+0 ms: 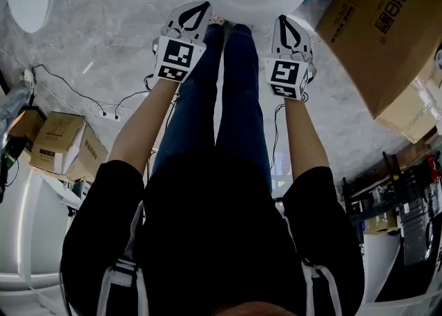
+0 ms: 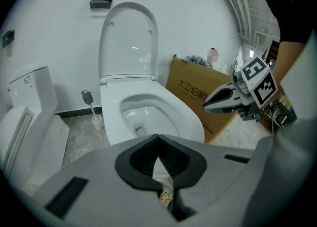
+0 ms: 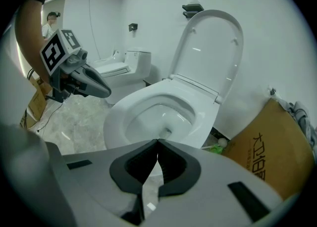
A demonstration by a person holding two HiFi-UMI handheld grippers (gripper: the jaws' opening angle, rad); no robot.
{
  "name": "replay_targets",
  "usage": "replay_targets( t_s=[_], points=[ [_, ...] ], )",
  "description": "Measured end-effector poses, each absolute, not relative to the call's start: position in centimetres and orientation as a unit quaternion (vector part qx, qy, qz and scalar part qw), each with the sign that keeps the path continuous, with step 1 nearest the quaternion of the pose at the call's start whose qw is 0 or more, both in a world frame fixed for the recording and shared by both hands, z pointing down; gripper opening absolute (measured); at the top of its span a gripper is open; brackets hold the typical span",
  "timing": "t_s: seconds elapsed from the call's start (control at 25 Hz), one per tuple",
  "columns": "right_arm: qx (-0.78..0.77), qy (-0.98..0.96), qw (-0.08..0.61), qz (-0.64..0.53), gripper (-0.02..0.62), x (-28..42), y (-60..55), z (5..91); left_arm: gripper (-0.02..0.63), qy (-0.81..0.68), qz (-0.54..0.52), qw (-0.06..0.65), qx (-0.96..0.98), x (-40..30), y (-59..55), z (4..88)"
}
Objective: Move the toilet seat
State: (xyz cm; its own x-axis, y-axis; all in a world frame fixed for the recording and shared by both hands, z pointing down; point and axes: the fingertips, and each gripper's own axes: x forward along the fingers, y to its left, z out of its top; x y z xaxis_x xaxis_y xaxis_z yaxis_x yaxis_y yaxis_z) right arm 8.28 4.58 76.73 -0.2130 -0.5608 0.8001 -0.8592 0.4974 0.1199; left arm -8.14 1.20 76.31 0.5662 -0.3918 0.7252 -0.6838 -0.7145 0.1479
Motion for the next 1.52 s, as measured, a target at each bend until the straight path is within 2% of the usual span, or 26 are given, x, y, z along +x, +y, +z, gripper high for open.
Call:
replay_targets(
  t_s=[0.6,0.88,0.96,1.04,1.16,1.24,1.36,1.52],
  points=[
    [0.415,-0.760,0.448,0.221,0.021,7.8,7.7,80.5,0.008,-0.252,0.400,0.210,0.856,-8.5,4.4,80.5],
    [0.369,-0.764,0.487,0.206,0.026,7.6,9.2,82.1,0.009,-0.196,0.448,0.175,0.855,-8.7,6.0,82.2],
    [0.361,-0.764,0.496,0.203,0.061,7.5,9.5,82.4,0.028,-0.183,0.458,0.165,0.854,-8.8,6.4,82.5],
    [0.355,-0.761,0.504,0.201,0.109,7.5,9.7,82.7,0.089,-0.175,0.464,0.163,0.853,-9.0,6.7,82.7],
    [0.348,-0.758,0.517,0.194,0.156,7.5,9.9,83.0,0.110,-0.179,0.470,0.165,0.848,-9.3,6.7,82.9],
    [0.341,-0.756,0.529,0.180,0.202,7.5,10.0,83.3,0.149,-0.180,0.478,0.151,0.846,-9.3,6.6,83.1],
    [0.317,-0.752,0.557,0.154,0.257,7.4,10.1,83.9,0.195,-0.164,0.497,0.107,0.845,-9.0,6.4,83.2],
    [0.288,-0.745,0.592,0.111,0.283,7.5,9.7,84.8,0.233,-0.117,0.524,0.025,0.844,-8.0,5.9,83.5]
  ],
)
